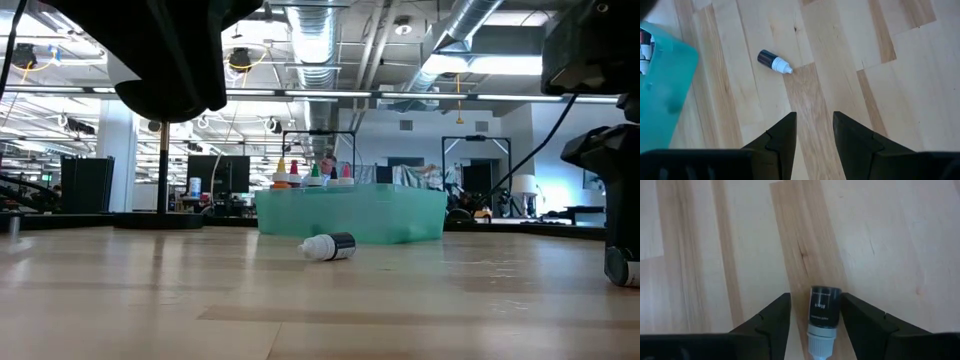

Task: Pick & Place food coloring
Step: Put the small black food coloring bottle into the green bin

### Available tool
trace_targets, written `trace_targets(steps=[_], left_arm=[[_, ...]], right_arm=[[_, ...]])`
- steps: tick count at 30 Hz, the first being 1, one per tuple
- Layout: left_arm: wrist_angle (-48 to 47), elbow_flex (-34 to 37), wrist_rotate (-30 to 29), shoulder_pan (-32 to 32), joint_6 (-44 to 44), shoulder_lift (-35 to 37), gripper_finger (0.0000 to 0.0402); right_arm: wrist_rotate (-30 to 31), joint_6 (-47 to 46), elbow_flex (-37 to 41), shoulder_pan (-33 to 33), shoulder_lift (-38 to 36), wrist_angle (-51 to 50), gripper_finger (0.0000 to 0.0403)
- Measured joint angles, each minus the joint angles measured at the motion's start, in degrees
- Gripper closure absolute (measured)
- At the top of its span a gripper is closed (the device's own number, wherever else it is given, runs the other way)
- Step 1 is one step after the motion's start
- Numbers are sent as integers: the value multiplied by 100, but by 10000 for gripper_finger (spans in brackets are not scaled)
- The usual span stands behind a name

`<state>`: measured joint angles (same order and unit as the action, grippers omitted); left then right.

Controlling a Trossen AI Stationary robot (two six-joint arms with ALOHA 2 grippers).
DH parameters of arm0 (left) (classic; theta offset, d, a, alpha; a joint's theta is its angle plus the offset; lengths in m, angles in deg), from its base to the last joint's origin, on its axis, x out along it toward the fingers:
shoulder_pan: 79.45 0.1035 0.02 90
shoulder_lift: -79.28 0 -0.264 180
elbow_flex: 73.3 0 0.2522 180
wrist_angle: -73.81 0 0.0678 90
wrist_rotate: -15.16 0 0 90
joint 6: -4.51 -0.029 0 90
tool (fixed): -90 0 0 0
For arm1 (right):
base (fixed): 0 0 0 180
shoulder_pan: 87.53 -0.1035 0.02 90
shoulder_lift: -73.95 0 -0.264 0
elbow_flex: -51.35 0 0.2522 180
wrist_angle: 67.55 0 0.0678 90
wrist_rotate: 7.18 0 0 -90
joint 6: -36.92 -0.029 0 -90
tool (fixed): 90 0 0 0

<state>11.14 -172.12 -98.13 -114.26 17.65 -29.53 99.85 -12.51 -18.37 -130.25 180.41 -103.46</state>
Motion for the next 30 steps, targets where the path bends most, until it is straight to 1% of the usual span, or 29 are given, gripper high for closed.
trace_targets(steps=[14,30], left_arm=[[-14,4,-2,0,18,0,280],[-14,7,-4,0,18,0,280]], right_arm=[[0,39,15,-30,-23,35,247],[0,39,18,-30,-16,54,278]])
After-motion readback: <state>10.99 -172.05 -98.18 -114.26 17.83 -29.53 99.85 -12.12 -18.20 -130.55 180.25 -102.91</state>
